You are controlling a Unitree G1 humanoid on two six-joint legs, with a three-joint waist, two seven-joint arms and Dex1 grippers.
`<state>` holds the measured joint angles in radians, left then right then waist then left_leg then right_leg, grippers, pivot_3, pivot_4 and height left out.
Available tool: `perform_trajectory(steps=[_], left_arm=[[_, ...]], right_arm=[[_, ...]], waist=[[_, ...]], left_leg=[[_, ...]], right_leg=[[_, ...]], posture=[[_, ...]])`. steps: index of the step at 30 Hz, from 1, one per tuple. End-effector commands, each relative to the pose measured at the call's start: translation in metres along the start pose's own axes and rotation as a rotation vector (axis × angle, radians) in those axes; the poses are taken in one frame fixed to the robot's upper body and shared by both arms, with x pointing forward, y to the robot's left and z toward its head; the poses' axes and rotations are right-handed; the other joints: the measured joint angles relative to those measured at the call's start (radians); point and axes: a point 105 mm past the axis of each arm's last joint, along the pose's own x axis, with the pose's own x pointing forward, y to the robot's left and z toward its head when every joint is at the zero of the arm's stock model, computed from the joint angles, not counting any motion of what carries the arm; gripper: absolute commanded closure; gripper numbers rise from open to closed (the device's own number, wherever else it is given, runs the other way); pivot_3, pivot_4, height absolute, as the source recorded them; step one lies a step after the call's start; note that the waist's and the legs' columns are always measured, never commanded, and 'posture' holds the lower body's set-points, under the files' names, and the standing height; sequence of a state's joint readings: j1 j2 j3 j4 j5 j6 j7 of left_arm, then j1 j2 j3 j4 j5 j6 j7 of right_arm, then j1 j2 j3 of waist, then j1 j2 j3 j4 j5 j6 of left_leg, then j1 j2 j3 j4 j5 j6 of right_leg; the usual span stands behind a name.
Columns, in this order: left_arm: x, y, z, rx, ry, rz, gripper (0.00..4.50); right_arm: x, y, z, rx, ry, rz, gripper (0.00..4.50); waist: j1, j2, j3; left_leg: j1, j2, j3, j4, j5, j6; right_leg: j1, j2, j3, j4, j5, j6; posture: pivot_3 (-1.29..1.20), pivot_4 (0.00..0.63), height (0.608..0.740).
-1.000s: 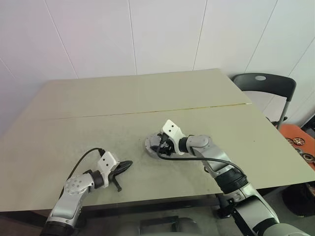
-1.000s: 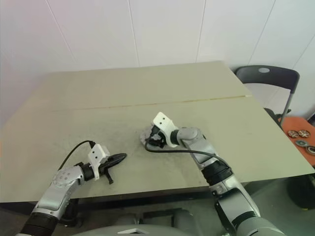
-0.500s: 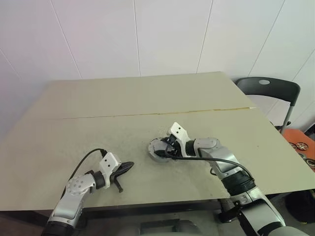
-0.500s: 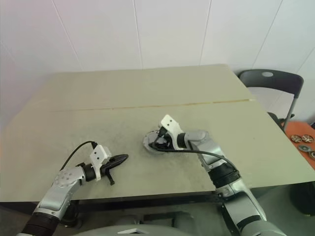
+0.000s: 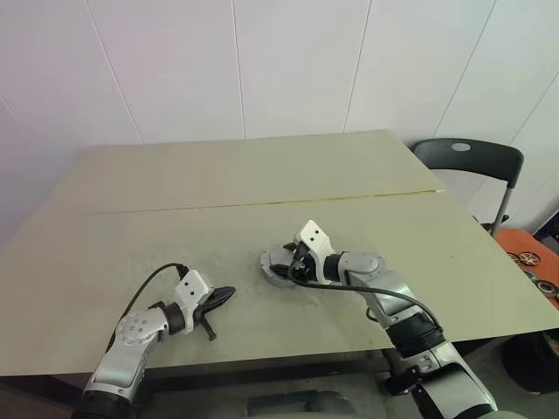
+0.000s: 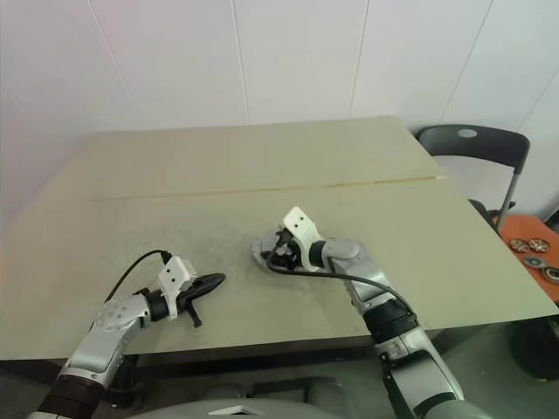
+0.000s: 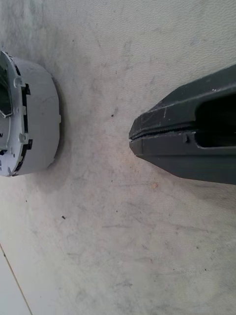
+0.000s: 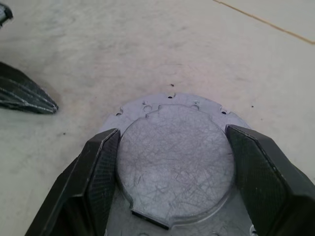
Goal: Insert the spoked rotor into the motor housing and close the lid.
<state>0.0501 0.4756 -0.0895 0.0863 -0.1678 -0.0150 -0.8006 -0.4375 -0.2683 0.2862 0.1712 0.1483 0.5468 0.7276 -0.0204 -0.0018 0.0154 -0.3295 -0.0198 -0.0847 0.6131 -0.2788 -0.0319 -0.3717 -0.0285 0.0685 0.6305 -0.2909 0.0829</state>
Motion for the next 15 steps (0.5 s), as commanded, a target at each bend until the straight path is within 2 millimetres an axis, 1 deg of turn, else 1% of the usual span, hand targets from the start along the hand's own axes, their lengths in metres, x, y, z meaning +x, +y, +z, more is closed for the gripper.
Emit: perform_trajectory(steps=[1, 11, 15], left_arm=[[0.0, 0.005, 0.002, 0.016, 0.002, 0.012, 4.5], [0.001, 0.004, 0.001, 0.014, 0.003, 0.012, 4.5], [0.001, 0.003, 0.001, 0.012, 0.004, 0.01, 4.5]], right_arm=[[0.003, -0.005, -0.033, 0.172, 0.105, -0.025, 1.45], [0.004, -0.015, -0.034, 0.028, 0.139, -0.101, 1.45], [0.006, -0.018, -0.03, 0.037, 0.12, -0.138, 1.45]], waist=[[0.0, 0.0, 0.001], [-0.004, 0.0, 0.002], [-0.011, 0.001, 0.005]], left_leg=[[0.0, 0.0, 0.0, 0.0, 0.0, 0.0], [0.001, 0.0, 0.0, 0.0, -0.002, -0.003], [0.001, 0.0, 0.0, 0.0, -0.002, -0.003]], right_leg=[[0.0, 0.0, 0.0, 0.0, 0.0, 0.0], [0.0, -0.001, 0.0, 0.0, 0.0, 0.0], [0.0, -0.002, 0.0, -0.001, 0.0, 0.0]], posture=[[0.0, 0.0, 0.74], [0.0, 0.0, 0.74], [0.0, 0.0, 0.74]])
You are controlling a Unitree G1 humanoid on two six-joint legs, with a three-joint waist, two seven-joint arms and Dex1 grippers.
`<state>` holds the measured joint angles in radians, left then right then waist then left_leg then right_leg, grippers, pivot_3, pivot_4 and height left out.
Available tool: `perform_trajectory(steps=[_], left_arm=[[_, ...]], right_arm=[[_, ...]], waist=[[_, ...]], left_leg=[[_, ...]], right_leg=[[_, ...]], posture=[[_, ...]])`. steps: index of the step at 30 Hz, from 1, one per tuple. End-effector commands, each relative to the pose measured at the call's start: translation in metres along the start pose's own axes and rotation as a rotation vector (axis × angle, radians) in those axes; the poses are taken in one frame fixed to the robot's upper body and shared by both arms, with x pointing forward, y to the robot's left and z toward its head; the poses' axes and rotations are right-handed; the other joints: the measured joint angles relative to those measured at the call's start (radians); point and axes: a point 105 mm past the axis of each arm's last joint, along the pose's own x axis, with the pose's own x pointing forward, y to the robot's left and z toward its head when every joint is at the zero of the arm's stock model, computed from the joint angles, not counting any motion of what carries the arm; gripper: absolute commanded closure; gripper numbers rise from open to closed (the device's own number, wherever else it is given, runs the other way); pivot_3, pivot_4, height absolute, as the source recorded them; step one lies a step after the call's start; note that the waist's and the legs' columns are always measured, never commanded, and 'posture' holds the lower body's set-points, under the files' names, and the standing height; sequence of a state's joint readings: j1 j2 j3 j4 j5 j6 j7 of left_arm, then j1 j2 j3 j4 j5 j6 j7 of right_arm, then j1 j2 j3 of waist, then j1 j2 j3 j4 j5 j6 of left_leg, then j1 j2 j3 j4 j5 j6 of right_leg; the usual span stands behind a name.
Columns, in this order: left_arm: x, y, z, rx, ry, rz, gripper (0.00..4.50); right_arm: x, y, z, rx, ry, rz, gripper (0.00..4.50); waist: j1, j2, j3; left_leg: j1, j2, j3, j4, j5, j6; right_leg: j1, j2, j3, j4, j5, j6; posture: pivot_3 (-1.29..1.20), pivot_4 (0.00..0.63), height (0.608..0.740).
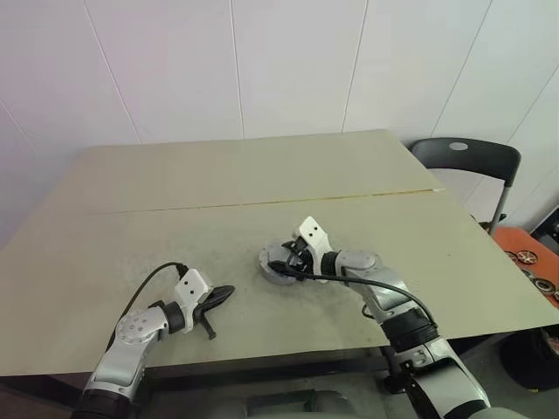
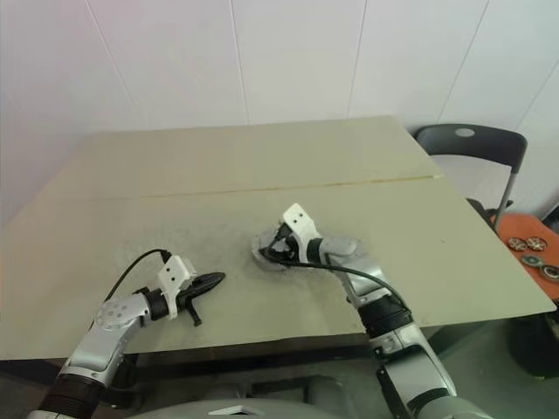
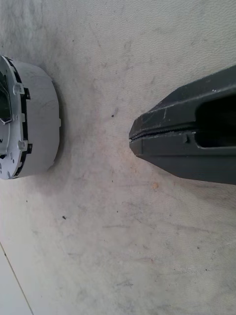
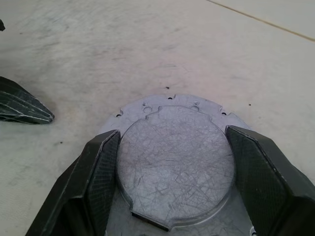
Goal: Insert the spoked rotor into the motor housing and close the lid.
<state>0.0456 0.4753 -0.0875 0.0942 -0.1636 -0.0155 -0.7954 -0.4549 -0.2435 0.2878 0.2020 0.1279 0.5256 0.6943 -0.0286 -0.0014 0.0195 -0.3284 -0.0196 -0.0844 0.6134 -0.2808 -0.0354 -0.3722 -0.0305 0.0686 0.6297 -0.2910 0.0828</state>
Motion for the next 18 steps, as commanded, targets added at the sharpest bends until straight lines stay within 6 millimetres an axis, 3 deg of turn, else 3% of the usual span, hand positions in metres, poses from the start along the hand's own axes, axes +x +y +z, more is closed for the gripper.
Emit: perform_trajectory(steps=[1, 18], left_arm=[[0.0006, 0.0007, 0.0017, 0.011, -0.001, 0.001, 4.5], [0.0016, -0.0018, 0.0028, 0.012, 0.004, -0.004, 4.5]], right_arm=[[0.0005, -0.0154, -0.0341, 0.047, 0.132, -0.107, 1.45], [0.003, -0.0183, -0.0323, 0.125, 0.114, -0.125, 1.45]], waist=[[-0.007, 0.001, 0.003], [-0.017, 0.004, 0.012]], left_leg=[[0.0, 0.0, 0.0, 0.0, 0.0, 0.0], [-0.01, 0.0, 0.0, 0.0, 0.0, 0.0]], right_leg=[[0.0, 0.0, 0.0, 0.0, 0.0, 0.0], [-0.001, -0.002, -0.002, -0.006, 0.0, 0.0]], posture=[[0.0, 0.0, 0.74], [0.0, 0.0, 0.74]])
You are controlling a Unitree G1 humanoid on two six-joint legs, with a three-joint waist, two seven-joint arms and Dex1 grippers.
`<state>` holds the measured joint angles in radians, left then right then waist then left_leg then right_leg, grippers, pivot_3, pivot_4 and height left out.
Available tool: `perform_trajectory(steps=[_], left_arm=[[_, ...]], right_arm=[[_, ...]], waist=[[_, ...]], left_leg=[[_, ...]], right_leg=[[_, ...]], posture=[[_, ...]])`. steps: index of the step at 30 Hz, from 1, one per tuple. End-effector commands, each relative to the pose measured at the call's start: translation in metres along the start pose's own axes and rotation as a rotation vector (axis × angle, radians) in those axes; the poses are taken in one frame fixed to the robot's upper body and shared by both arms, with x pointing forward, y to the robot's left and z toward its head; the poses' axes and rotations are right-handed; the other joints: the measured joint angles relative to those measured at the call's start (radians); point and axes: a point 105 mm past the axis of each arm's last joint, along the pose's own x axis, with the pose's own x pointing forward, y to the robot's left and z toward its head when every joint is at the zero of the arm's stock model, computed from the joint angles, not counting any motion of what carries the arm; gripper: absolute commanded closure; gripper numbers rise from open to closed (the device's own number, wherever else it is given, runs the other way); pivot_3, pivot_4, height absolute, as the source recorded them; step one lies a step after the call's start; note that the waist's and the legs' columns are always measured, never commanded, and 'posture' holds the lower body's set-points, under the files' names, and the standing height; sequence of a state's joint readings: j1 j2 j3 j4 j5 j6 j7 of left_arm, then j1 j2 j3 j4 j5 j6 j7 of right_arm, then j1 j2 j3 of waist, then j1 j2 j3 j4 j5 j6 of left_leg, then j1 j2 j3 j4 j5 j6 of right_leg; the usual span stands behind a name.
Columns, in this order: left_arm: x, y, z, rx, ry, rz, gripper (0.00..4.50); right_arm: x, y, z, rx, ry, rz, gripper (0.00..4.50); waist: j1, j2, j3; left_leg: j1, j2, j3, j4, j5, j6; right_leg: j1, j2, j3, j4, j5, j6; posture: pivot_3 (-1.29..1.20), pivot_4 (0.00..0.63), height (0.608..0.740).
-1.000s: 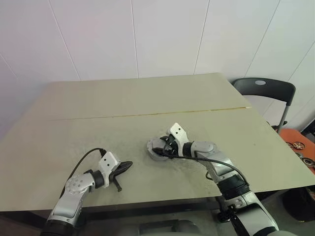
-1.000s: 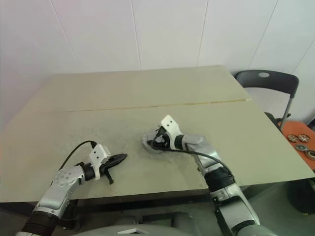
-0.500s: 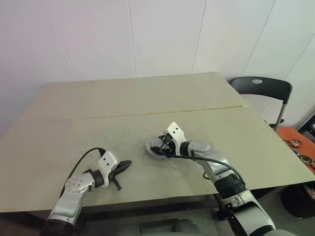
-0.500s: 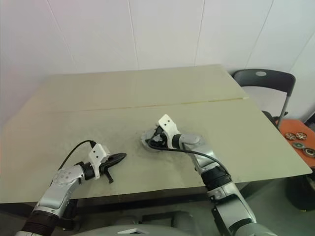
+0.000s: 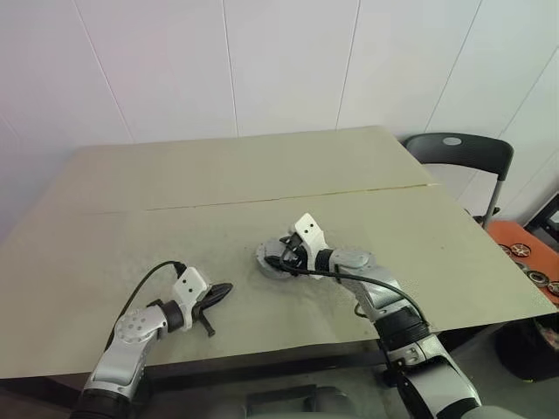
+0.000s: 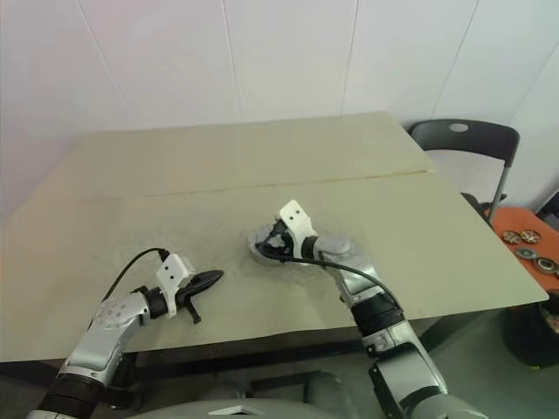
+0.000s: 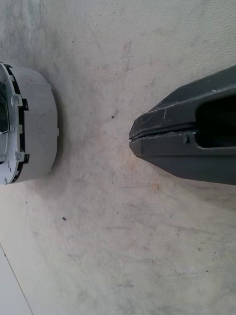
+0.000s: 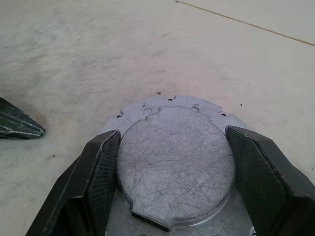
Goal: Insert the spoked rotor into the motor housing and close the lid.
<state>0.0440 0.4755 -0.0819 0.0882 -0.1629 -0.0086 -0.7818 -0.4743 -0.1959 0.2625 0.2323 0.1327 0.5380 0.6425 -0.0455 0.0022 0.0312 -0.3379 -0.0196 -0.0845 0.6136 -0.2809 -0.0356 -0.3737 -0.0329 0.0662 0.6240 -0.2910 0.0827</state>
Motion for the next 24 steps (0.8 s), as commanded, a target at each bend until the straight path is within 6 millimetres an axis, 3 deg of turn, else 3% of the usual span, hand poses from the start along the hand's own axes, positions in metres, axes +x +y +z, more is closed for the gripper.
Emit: perform_trajectory(steps=[1, 7, 13, 20, 24], left_arm=[[0.002, -0.005, 0.002, 0.01, 0.004, -0.022, 4.5], [0.002, -0.005, 0.002, 0.01, 0.004, -0.023, 4.5], [-0.005, -0.005, 0.0, -0.001, 0.009, 0.001, 4.5], [-0.032, -0.013, -0.009, -0.055, 0.017, 0.129, 4.5], [-0.058, -0.037, -0.028, -0.145, 0.04, 0.264, 4.5]], right_arm=[[-0.004, -0.017, -0.036, 0.095, 0.128, -0.086, 1.45], [-0.004, -0.019, -0.031, 0.161, 0.094, -0.1, 1.45], [-0.005, -0.019, -0.039, 0.115, 0.13, -0.105, 1.45], [-0.001, -0.019, -0.042, 0.097, 0.156, -0.063, 1.45], [0.0, -0.018, -0.049, 0.048, 0.208, -0.009, 1.45]], waist=[[0.0, 0.001, 0.001], [0.001, 0.001, 0.002], [-0.001, 0.001, 0.002], [-0.018, 0.001, 0.003], [-0.027, 0.002, 0.003]], left_leg=[[0.0, 0.0, 0.0, 0.0, 0.0, 0.0], [-0.001, 0.0, 0.003, 0.0, 0.0, 0.0], [-0.001, 0.0, 0.002, -0.001, 0.0, 0.0], [-0.001, 0.001, 0.002, -0.002, 0.0, 0.0], [0.0, 0.0, 0.003, -0.004, 0.0, 0.0]], right_leg=[[0.0, 0.0, -0.001, -0.002, 0.0, 0.0], [0.0, -0.015, -0.017, -0.007, 0.0, 0.0], [0.0, -0.017, -0.02, -0.008, 0.0, 0.0], [-0.002, -0.018, -0.021, -0.008, 0.0, 0.0], [-0.002, -0.024, -0.026, -0.009, 0.0, 0.0]], posture=[[0.0, 0.0, 0.74], [0.0, 0.0, 0.74], [0.0, 0.0, 0.74], [0.0, 0.0, 0.74], [0.0, 0.0, 0.74]])
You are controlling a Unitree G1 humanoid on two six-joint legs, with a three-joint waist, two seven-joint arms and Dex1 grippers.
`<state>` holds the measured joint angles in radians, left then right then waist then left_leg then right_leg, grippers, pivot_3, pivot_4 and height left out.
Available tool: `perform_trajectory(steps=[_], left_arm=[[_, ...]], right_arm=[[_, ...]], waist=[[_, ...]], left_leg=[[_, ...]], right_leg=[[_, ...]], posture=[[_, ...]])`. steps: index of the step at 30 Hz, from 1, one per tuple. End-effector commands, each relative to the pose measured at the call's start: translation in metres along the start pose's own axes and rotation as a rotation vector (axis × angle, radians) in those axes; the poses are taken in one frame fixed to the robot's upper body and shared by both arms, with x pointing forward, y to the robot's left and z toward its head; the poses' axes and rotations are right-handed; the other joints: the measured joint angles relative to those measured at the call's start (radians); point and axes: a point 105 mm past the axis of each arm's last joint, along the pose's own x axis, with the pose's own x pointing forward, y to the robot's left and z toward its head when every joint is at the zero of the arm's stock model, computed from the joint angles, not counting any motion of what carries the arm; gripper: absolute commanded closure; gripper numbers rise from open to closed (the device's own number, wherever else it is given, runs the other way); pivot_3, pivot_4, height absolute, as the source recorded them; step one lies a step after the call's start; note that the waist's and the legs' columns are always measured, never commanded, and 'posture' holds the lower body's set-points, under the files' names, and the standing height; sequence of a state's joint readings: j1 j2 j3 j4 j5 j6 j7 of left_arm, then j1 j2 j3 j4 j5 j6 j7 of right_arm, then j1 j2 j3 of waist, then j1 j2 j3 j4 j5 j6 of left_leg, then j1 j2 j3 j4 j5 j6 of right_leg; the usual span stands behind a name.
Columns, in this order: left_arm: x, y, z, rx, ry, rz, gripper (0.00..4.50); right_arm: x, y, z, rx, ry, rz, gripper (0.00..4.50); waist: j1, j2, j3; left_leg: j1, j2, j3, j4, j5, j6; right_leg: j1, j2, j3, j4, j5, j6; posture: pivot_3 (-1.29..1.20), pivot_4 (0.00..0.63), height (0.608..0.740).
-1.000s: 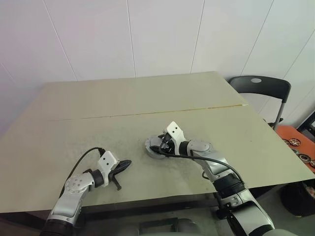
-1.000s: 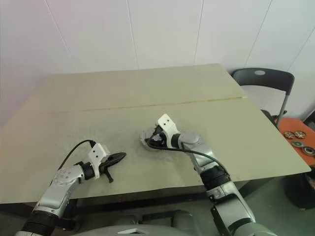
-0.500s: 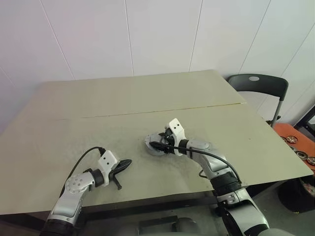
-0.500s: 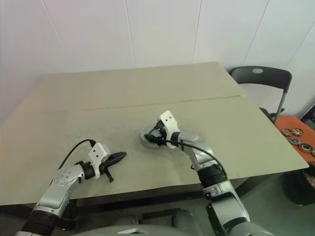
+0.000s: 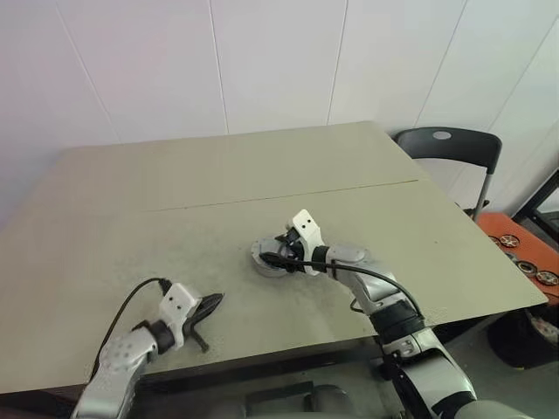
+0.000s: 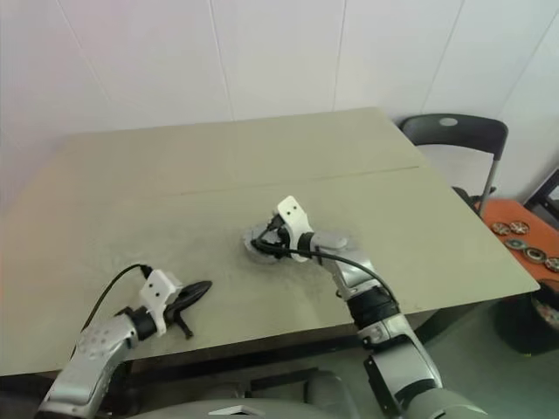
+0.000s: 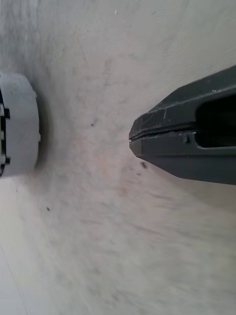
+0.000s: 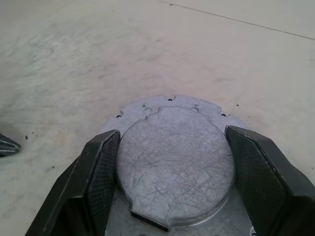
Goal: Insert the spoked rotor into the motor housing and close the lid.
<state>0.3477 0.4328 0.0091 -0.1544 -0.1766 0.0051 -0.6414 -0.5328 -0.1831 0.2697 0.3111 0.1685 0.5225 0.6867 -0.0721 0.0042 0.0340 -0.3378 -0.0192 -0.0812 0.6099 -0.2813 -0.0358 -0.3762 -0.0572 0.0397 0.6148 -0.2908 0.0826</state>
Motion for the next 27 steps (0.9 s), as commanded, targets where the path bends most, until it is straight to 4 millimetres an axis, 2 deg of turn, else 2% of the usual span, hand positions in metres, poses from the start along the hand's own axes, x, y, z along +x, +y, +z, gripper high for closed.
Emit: perform_trajectory(steps=[1, 3, 5, 7, 8, 9, 12, 13, 15, 16, 17, 18, 19, 20, 21, 23, 25, 27], left_arm=[[-0.022, -0.012, -0.018, -0.067, 0.041, 0.102, 4.5], [-0.027, -0.018, -0.022, -0.092, 0.045, 0.136, 4.5], [-0.027, -0.022, -0.024, -0.106, 0.043, 0.15, 4.5], [-0.023, -0.024, -0.022, -0.106, 0.033, 0.148, 4.5], [-0.02, -0.024, -0.021, -0.101, 0.028, 0.142, 4.5], [-0.016, -0.023, -0.018, -0.095, 0.018, 0.131, 4.5], [-0.002, -0.019, -0.01, -0.071, -0.007, 0.086, 4.5], [0.003, -0.018, -0.008, -0.062, -0.009, 0.066, 4.5], [0.01, -0.014, -0.004, -0.041, -0.012, 0.029, 4.5], [0.013, -0.012, -0.002, -0.03, -0.015, 0.014, 4.5], [0.017, -0.01, 0.001, -0.02, -0.018, -0.003, 4.5], [0.019, -0.008, 0.003, -0.01, -0.021, -0.017, 4.5], [0.022, -0.007, 0.005, -0.001, -0.024, -0.031, 4.5], [0.024, -0.006, 0.007, 0.006, -0.027, -0.042, 4.5], [0.026, -0.004, 0.009, 0.014, -0.029, -0.052, 4.5], [0.029, -0.002, 0.013, 0.027, -0.035, -0.069, 4.5], [0.033, -0.002, 0.018, 0.033, -0.049, -0.085, 4.5], [0.035, -0.001, 0.021, 0.038, -0.058, -0.094, 4.5]], right_arm=[[-0.009, -0.021, -0.057, 0.021, 0.226, -0.064, 1.45], [-0.008, -0.024, -0.053, -0.008, 0.236, -0.041, 1.45], [-0.006, -0.031, -0.047, -0.038, 0.239, -0.046, 1.45], [-0.004, -0.041, -0.039, -0.085, 0.23, -0.07, 1.45], [-0.004, -0.044, -0.036, -0.102, 0.224, -0.079, 1.45], [-0.004, -0.047, -0.031, -0.104, 0.208, -0.087, 1.45], [-0.006, -0.053, -0.02, -0.12, 0.152, -0.109, 1.45], [-0.008, -0.054, -0.017, -0.118, 0.135, -0.119, 1.45], [-0.01, -0.056, -0.013, -0.09, 0.1, -0.141, 1.45], [-0.011, -0.056, -0.011, -0.072, 0.077, -0.153, 1.45], [-0.012, -0.057, -0.008, -0.055, 0.056, -0.167, 1.45], [-0.013, -0.058, -0.007, -0.05, 0.042, -0.181, 1.45], [-0.014, -0.059, -0.006, -0.048, 0.031, -0.196, 1.45], [-0.015, -0.059, -0.006, -0.046, 0.025, -0.208, 1.45], [-0.015, -0.059, -0.006, -0.044, 0.021, -0.22, 1.45], [-0.017, -0.06, -0.009, -0.033, 0.029, -0.238, 1.45], [-0.018, -0.061, -0.012, -0.045, 0.044, -0.249, 1.45], [-0.018, -0.061, -0.012, -0.045, 0.049, -0.254, 1.45]], waist=[[-0.001, 0.001, 0.0], [0.001, 0.001, 0.002], [0.0, 0.007, 0.004], [-0.004, 0.024, 0.003], [-0.003, 0.03, 0.003], [0.0, 0.032, 0.005], [0.004, 0.035, 0.008], [0.005, 0.045, 0.005], [0.015, 0.047, 0.005], [0.028, 0.032, 0.005], [0.043, -0.001, 0.006], [0.061, -0.022, 0.012], [0.068, -0.025, 0.015], [0.072, -0.015, 0.015], [0.072, -0.002, 0.018], [0.069, 0.019, 0.021], [0.058, 0.031, 0.02], [0.058, 0.026, 0.022]], left_leg=[[0.0, 0.0, 0.0, 0.0, 0.0, 0.0], [0.0, 0.0, 0.0, 0.0, -0.001, -0.002], [-0.001, 0.0, 0.0, 0.001, -0.001, -0.002], [-0.005, 0.005, -0.002, 0.002, -0.001, -0.002], [-0.012, 0.011, -0.003, 0.002, -0.002, -0.002], [-0.02, 0.014, -0.005, 0.002, -0.002, -0.002], [-0.023, 0.014, -0.002, 0.003, -0.002, -0.002], [-0.03, 0.016, -0.002, 0.003, -0.002, -0.002], [-0.051, 0.027, 0.0, -0.002, -0.002, -0.002], [-0.059, 0.032, 0.006, -0.006, -0.002, -0.002], [-0.06, 0.034, 0.027, -0.013, -0.001, -0.001], [-0.051, 0.034, 0.063, -0.014, -0.001, 0.0], [-0.035, 0.035, 0.079, -0.013, 0.0, 0.0], [-0.033, 0.031, 0.078, -0.011, 0.001, 0.0], [-0.037, 0.031, 0.068, -0.002, 0.001, 0.0], [-0.039, 0.031, 0.047, 0.008, 0.001, 0.0], [-0.039, 0.03, 0.032, 0.01, 0.0, -0.001], [-0.037, 0.028, 0.019, 0.006, 0.0, -0.001]], right_leg=[[0.0, -0.001, -0.001, -0.001, 0.0, 0.0], [-0.001, -0.004, -0.005, -0.003, 0.0, 0.0], [-0.002, -0.006, -0.009, -0.006, 0.0, 0.0], [-0.003, -0.006, -0.022, -0.018, 0.0, 0.0], [-0.006, -0.005, -0.033, -0.029, 0.0, 0.0], [-0.01, -0.008, -0.043, -0.037, 0.0, 0.0], [-0.014, -0.015, -0.049, -0.039, 0.001, -0.001], [-0.014, -0.013, -0.051, -0.046, 0.004, -0.004], [-0.013, -0.004, -0.052, -0.073, 0.031, -0.009], [-0.015, -0.003, -0.052, -0.069, 0.038, -0.016], [-0.018, -0.009, -0.041, -0.033, 0.04, -0.02], [-0.005, -0.018, -0.018, 0.036, 0.018, -0.013], [-0.003, -0.021, -0.004, 0.055, -0.025, 0.002], [-0.008, -0.017, -0.004, 0.055, -0.026, -0.004], [-0.012, -0.009, -0.008, 0.048, -0.024, -0.011], [-0.01, -0.006, -0.027, 0.037, -0.02, -0.017], [-0.001, -0.007, -0.041, 0.027, -0.02, -0.017], [0.008, -0.006, -0.045, 0.011, -0.02, -0.016]], posture=[[0.0, 0.0, 0.74], [0.0, 0.0, 0.74], [0.0, 0.0, 0.74], [0.0, 0.0, 0.74], [0.0, 0.0, 0.74], [0.0, 0.0, 0.74], [0.0, 0.0, 0.74], [0.0, 0.0, 0.74], [0.0, 0.0, 0.74], [0.0, 0.0, 0.74], [0.0, 0.0, 0.74], [0.0, 0.0, 0.74], [0.0, 0.0, 0.74], [0.0, 0.0, 0.74], [0.0, 0.0, 0.74], [0.0, 0.0, 0.74], [0.0, 0.0, 0.74], [0.0, 0.0, 0.74]])
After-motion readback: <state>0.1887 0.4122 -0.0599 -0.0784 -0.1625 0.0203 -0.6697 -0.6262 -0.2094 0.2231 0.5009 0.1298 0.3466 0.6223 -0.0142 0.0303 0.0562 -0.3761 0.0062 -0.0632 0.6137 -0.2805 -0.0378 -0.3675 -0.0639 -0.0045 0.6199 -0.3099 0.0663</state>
